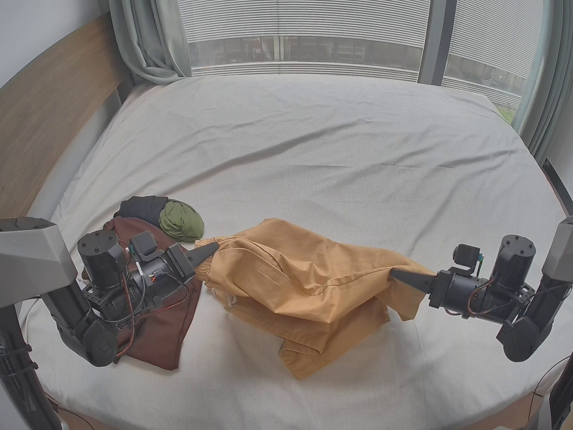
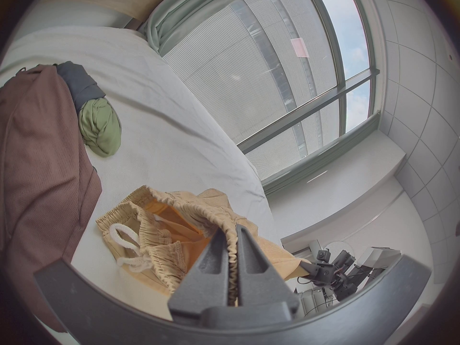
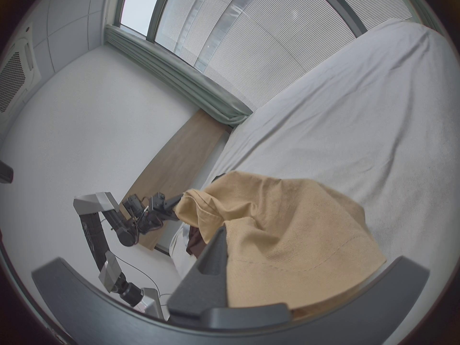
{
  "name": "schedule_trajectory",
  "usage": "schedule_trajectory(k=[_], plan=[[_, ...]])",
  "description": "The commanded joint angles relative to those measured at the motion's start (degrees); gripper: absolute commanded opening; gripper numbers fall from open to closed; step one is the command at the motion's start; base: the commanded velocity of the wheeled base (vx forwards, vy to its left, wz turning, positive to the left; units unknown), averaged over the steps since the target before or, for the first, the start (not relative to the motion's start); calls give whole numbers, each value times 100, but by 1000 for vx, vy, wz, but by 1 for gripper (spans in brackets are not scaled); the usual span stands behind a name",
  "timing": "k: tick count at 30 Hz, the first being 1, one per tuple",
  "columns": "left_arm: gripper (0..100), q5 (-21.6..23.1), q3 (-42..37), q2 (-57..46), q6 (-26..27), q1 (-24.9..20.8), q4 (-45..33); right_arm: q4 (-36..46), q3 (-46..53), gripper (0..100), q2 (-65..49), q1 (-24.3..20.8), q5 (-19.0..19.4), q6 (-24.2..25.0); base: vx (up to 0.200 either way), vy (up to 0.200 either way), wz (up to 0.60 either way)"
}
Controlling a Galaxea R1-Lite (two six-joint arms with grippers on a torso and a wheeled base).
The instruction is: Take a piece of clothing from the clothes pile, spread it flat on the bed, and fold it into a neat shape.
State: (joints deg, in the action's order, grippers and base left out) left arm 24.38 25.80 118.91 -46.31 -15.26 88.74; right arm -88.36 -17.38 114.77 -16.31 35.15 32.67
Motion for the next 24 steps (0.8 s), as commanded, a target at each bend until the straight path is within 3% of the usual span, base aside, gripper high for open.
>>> schedule_trajectory(k=[1, 16, 20, 24], plan=[[0, 5, -83, -228, 35, -3, 3, -6, -28, 0, -412, 163, 19, 82, 0, 0, 0], [0, 23, -206, -579, 17, 120, 3, -6, -213, 0, -456, 550, 98, 152, 0, 0, 0], [0, 23, -198, -588, 8, 190, 3, -6, -213, 0, -790, 568, 317, 723, 0, 0, 0], [0, 32, -180, -588, 8, 261, 3, -6, -239, 0, -922, 726, 370, 802, 0, 0, 0]])
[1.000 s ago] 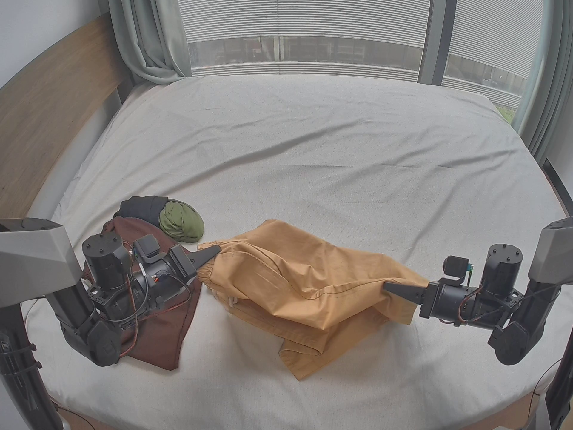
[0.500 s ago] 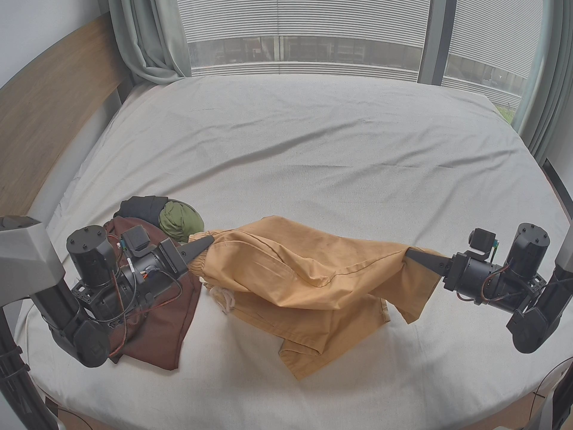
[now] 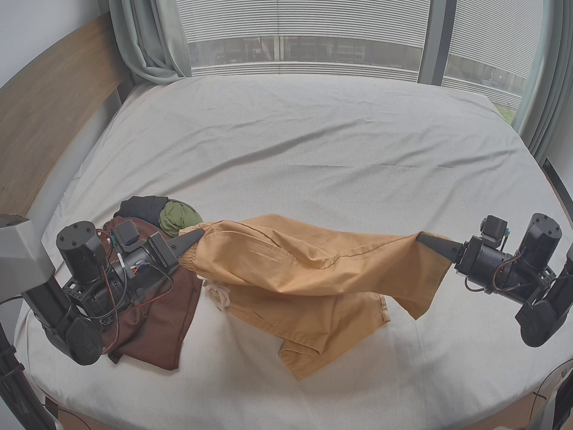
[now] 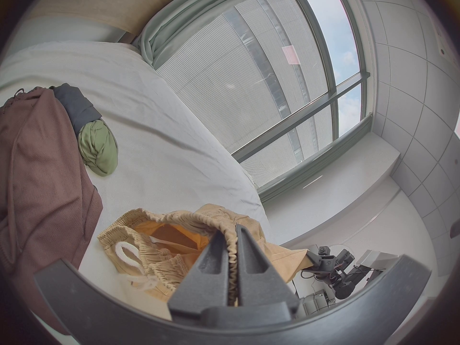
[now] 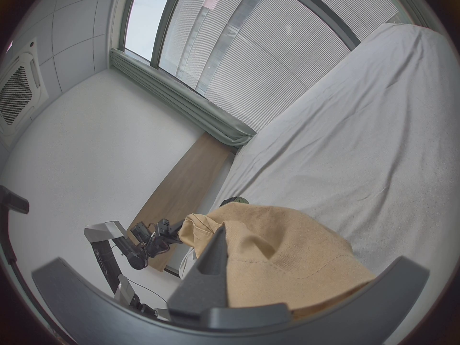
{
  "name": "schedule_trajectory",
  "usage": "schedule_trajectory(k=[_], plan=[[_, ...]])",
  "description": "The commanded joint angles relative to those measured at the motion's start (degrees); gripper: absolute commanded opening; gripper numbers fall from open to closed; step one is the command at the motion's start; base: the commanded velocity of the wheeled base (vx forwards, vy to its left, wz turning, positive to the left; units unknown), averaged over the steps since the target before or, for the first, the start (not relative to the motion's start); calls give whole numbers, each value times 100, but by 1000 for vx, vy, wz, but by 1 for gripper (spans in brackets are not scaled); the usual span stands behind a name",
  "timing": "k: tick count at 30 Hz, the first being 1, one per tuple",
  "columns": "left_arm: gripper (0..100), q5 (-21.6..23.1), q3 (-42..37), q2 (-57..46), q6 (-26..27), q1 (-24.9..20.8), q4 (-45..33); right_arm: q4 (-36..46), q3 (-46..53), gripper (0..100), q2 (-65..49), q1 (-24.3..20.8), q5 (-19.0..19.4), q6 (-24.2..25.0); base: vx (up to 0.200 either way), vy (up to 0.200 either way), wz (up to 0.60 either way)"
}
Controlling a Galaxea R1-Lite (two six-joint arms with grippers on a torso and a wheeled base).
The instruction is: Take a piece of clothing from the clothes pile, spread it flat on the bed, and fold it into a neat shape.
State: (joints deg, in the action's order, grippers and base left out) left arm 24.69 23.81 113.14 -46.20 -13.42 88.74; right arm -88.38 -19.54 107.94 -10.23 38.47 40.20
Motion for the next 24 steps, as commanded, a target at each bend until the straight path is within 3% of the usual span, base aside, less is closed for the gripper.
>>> schedule_trajectory(k=[1, 24], plan=[[0, 1, 27, -11, -12, 77, 3, -4, -50, 0, -238, 161, 37, 49, 0, 0, 0], [0, 1, 45, -108, -38, 296, 3, 5, -182, 0, -247, 504, 46, 49, 0, 0, 0]])
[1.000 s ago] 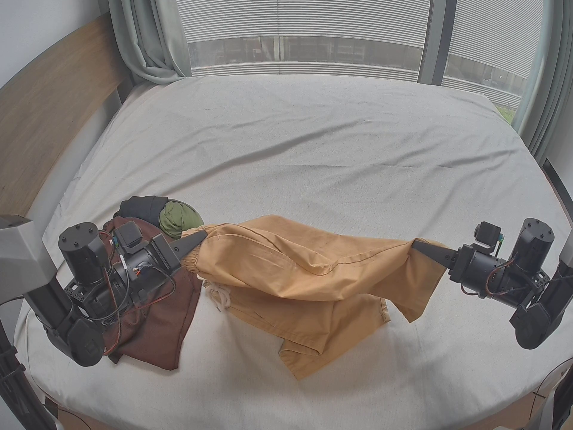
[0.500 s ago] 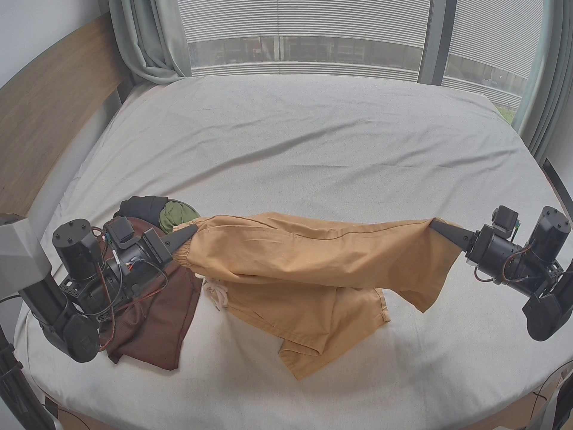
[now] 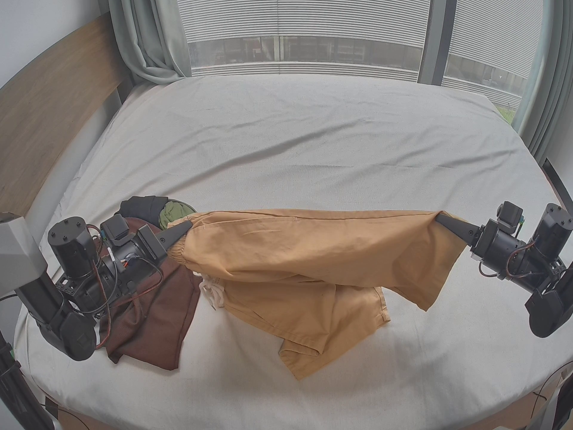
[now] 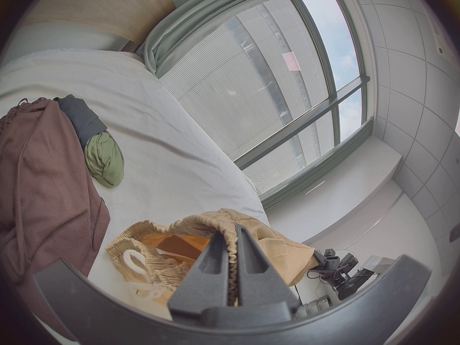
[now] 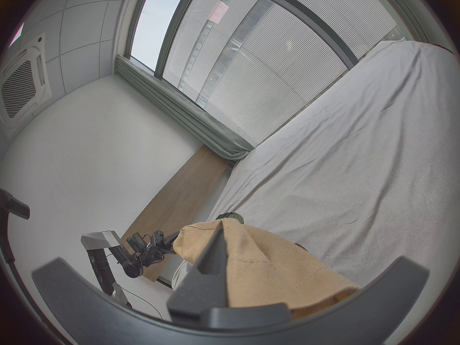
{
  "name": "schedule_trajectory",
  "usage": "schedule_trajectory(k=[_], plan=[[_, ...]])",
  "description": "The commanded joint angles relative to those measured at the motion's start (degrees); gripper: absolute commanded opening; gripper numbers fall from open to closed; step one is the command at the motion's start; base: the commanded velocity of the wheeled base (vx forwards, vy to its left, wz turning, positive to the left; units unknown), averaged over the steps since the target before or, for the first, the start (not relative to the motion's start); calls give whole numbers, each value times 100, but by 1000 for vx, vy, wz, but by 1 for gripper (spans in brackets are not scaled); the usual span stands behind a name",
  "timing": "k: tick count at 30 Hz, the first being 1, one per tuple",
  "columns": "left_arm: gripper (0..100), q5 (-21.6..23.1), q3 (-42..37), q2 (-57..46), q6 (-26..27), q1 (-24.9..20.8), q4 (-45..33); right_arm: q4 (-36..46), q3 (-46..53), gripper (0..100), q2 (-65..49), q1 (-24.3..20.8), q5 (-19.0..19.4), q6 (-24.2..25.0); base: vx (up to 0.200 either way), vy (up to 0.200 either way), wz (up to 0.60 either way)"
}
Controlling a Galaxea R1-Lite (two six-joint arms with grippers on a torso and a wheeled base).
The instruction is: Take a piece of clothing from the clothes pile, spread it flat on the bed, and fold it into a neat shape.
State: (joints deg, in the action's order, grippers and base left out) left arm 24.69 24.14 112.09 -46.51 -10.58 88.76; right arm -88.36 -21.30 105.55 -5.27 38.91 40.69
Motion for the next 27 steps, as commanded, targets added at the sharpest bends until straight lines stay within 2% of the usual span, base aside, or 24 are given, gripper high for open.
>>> schedule_trajectory(k=[1, 10, 27], plan=[[0, 1, 12, -3, -7, 12, 1, 3, -6, 0, -8, 8, 2, 0, 0, 0, 0], [0, 1, 56, 14, -16, 223, -8, -6, -32, 0, -8, 87, 2, -9, 0, 0, 0], [0, 1, 82, 14, -16, 223, -8, -6, 64, 0, -43, -185, 2, -193, 0, 0, 0]])
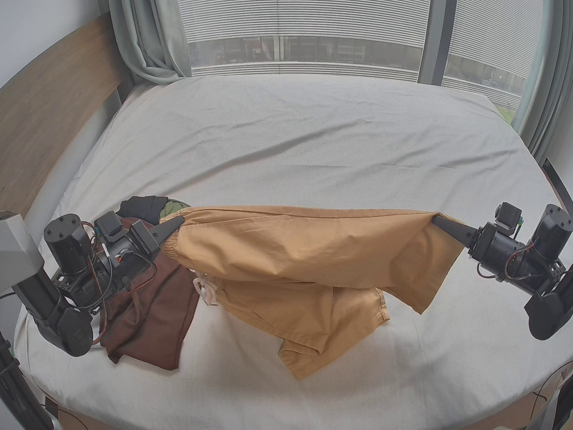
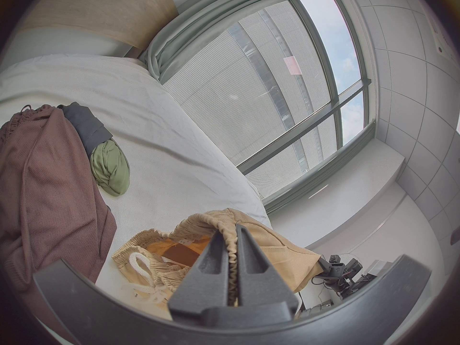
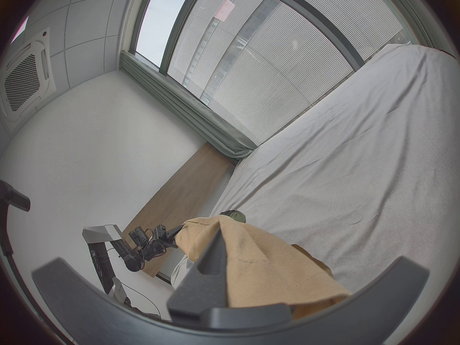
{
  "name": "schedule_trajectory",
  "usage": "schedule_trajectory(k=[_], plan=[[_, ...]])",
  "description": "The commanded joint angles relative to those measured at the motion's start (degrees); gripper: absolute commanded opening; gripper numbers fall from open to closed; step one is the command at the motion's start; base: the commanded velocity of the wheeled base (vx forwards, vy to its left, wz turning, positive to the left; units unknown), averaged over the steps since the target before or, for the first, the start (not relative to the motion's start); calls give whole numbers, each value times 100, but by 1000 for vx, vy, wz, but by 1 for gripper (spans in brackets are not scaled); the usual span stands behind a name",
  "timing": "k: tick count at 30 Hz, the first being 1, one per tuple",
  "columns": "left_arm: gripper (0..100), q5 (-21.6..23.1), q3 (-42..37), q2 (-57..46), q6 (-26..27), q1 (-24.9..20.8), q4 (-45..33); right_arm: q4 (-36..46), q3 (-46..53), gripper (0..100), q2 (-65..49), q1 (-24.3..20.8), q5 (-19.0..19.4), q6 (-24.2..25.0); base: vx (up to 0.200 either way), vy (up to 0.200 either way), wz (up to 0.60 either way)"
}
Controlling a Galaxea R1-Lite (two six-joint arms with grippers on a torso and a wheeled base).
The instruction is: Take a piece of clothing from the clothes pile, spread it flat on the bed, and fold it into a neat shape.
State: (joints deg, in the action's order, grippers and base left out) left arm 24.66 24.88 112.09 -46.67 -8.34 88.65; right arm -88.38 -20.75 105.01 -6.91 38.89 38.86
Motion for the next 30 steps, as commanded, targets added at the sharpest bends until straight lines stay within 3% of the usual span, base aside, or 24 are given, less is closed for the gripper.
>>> schedule_trajectory(k=[1, 14, 21, 30], plan=[[0, 4, 8, 14, 0, -1, 3, -4, 27, 0, 11, -21, 5, -10, 0, 0, 0], [0, -5, -106, -240, -18, -45, -23, -4, 36, 0, -60, -38, -4, -10, 0, 0, 0], [0, -225, -282, -750, 8, -221, -278, 5, -131, 0, -51, -82, -4, -10, 0, 0, 0], [0, -322, -625, -1954, 44, -89, -1509, 5, -114, 0, -262, -223, -4, -2, 0, 0, 0]])
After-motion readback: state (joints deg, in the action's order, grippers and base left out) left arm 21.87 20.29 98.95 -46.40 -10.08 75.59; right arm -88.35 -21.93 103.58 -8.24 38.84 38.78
